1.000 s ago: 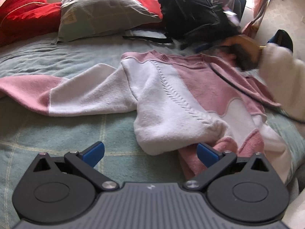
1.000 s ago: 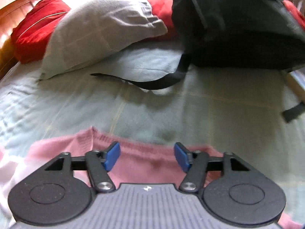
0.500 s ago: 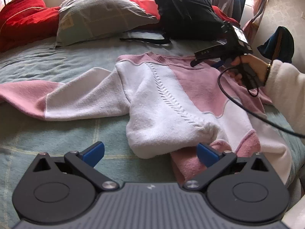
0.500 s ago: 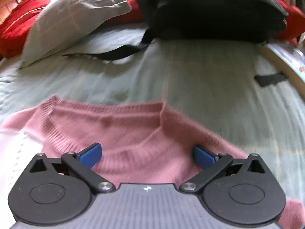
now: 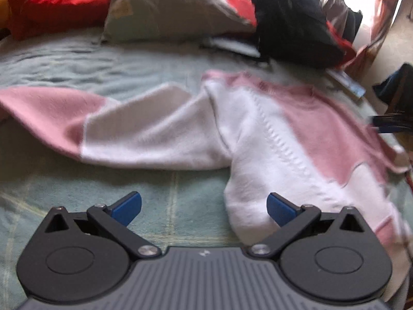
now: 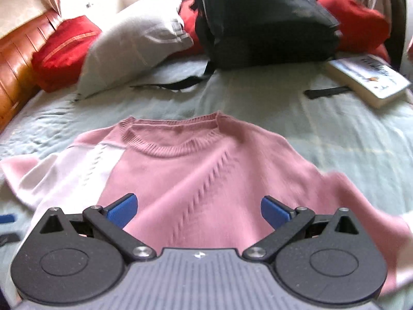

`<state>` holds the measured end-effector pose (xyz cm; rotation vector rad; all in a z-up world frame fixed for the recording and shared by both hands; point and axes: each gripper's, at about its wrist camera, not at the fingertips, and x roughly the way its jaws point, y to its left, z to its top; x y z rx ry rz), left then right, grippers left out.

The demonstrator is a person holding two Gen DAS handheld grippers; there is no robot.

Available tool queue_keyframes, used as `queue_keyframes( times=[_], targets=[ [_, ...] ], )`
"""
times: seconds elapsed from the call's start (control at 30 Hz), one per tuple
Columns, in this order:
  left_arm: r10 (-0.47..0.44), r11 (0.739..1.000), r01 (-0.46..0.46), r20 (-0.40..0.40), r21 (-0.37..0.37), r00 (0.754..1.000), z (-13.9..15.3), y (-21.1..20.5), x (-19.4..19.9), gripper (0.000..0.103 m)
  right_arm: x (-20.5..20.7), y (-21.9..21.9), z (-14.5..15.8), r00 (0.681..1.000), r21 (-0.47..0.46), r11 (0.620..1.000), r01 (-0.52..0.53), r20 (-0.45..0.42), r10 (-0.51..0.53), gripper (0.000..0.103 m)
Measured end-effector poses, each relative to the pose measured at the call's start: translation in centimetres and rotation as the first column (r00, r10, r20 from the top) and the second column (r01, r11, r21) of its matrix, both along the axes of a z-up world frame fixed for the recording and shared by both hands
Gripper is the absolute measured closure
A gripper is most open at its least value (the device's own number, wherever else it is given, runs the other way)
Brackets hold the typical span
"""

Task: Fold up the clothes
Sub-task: 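Roll the left tool down and grasp the pink sleeve cuff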

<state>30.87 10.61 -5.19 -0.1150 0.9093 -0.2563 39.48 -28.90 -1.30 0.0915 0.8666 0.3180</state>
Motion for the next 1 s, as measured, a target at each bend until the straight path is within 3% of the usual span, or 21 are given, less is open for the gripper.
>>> queue_keyframes(
  times=[0.07, 0.17, 0.27, 0.4, 0.57, 0.73, 0.9, 1.0],
  targets=[
    [-0.009, 0.999, 0.008, -0.029, -0.031, 1.0, -1.0, -0.2, 0.4, 0.001, -3.1, -0.8, 0.2, 1.0, 0.015, 1.0, 0.009, 0.019, -0.009, 0.0],
    [0.004, 0.995, -0.004, -0.006, -0.103, 1.0, -2.0, 0.5, 0.8, 0.001, -7.2, -1.7, -0.1, 0.999, 0.04, 0.999, 0.031, 0.03, -0.032, 0.0],
    [0.0, 0.984, 0.001, 0.008, -0.177, 1.0, -2.6, 1.8, 1.2, 0.001, -10.3, -2.5, -1.6, 0.997, 0.099, 0.992, 0.074, 0.012, -0.075, 0.0],
    [-0.042, 0.977, 0.044, 0.014, -0.21, 0.999, -2.8, 2.5, 1.6, 0.001, -13.0, -2.6, -4.2, 0.993, 0.152, 0.982, 0.117, -0.026, -0.114, 0.0],
    [-0.03, 0.964, 0.035, 0.024, -0.264, 0.999, -3.0, 3.3, 2.5, 0.001, -13.6, -1.8, -6.2, 0.988, 0.17, 0.975, 0.146, -0.079, -0.134, 0.0],
    [-0.006, 0.949, 0.02, 0.046, -0.314, 0.999, -3.3, 4.3, 4.0, 0.001, -13.5, -1.6, -6.1, 0.989, 0.163, 0.976, 0.142, -0.066, -0.133, 0.0],
    [0.056, 0.924, -0.028, 0.062, -0.381, 0.997, -3.9, 5.5, 6.4, 0.001, -13.2, -2.0, -6.4, 0.988, 0.168, 0.975, 0.149, -0.068, -0.139, 0.0],
    [0.074, 0.9, -0.053, 0.033, -0.434, 0.997, -3.9, 6.3, 7.1, 0.001, -13.1, -2.2, -6.4, 0.988, 0.167, 0.975, 0.148, -0.069, -0.139, 0.0]
  ],
)
